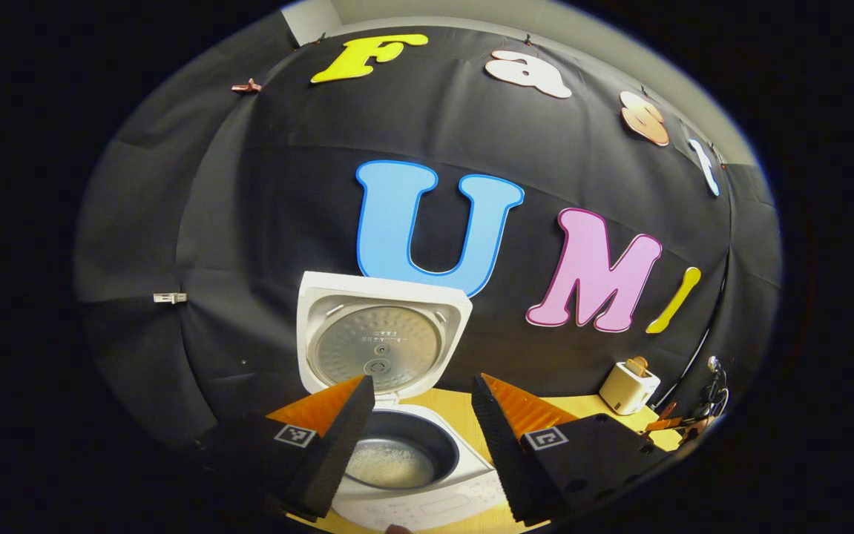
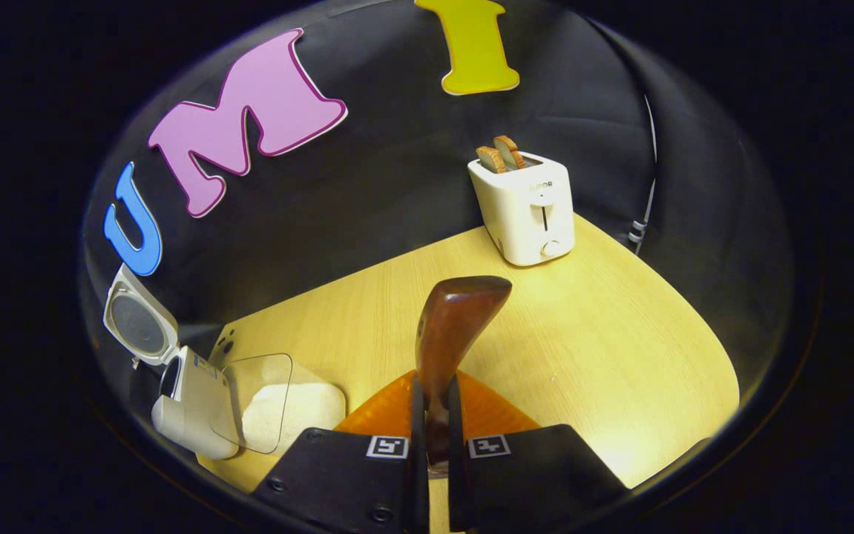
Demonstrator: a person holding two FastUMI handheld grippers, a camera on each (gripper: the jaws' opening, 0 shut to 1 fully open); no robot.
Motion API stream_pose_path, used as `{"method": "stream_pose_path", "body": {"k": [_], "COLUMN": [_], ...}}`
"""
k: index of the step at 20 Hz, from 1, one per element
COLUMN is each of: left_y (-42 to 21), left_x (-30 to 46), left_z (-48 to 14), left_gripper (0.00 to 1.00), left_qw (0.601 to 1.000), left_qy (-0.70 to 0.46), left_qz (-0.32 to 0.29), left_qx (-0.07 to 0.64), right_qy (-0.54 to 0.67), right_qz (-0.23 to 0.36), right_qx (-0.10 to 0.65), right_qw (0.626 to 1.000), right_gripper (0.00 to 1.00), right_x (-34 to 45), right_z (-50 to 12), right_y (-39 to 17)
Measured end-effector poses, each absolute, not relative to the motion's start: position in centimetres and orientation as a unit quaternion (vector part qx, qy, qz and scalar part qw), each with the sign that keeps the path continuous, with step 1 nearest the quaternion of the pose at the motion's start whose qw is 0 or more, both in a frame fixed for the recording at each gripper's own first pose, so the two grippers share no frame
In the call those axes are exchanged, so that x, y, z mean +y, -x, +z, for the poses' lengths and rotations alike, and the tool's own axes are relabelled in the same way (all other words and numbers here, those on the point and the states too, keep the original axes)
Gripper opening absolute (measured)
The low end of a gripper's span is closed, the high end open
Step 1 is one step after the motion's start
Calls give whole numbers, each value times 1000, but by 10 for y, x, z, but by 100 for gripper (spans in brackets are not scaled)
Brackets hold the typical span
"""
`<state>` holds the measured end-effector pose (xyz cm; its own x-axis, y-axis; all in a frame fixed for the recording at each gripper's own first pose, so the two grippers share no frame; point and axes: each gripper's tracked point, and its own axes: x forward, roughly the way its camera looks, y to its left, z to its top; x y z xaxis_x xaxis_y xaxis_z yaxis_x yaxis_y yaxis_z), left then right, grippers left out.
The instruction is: Close the left gripper, press the button to open the rice cooker; take a wooden spoon from the chopstick holder with the right hand, scoop a spoonful of rice and pour it into the rice cooker, then put the wooden spoon back into the chopstick holder.
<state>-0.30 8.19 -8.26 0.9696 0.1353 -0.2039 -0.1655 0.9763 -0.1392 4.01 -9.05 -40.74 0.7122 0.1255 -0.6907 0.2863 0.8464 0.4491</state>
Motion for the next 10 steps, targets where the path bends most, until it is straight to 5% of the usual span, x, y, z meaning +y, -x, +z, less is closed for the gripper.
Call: {"method": "stream_pose_path", "body": {"k": [3, 4, 5, 6, 7, 8, 10], "left_y": [4, 4, 4, 3, 2, 0, -4], "left_x": [83, 83, 83, 82, 83, 83, 85], "left_z": [-80, -79, -78, -76, -76, -75, -75], "left_gripper": [86, 86, 86, 86, 86, 86, 86], "left_qw": [989, 989, 989, 990, 990, 990, 990], "left_qy": [77, 77, 77, 76, 75, 75, 80], "left_qz": [82, 82, 81, 80, 80, 80, 79], "left_qx": [95, 93, 92, 90, 88, 87, 85], "right_qy": [-283, -281, -281, -280, -281, -282, -288], "right_qz": [-66, -70, -73, -75, -78, -81, -95], "right_qx": [377, 378, 377, 375, 372, 370, 359], "right_qw": [880, 879, 880, 881, 881, 882, 883], "right_gripper": [18, 32, 35, 25, 67, 61, 66], "right_x": [-100, -104, -106, -108, -110, -113, -120], "right_z": [-415, -416, -414, -412, -409, -406, -397], "right_y": [-44, -43, -41, -40, -38, -35, -29]}}
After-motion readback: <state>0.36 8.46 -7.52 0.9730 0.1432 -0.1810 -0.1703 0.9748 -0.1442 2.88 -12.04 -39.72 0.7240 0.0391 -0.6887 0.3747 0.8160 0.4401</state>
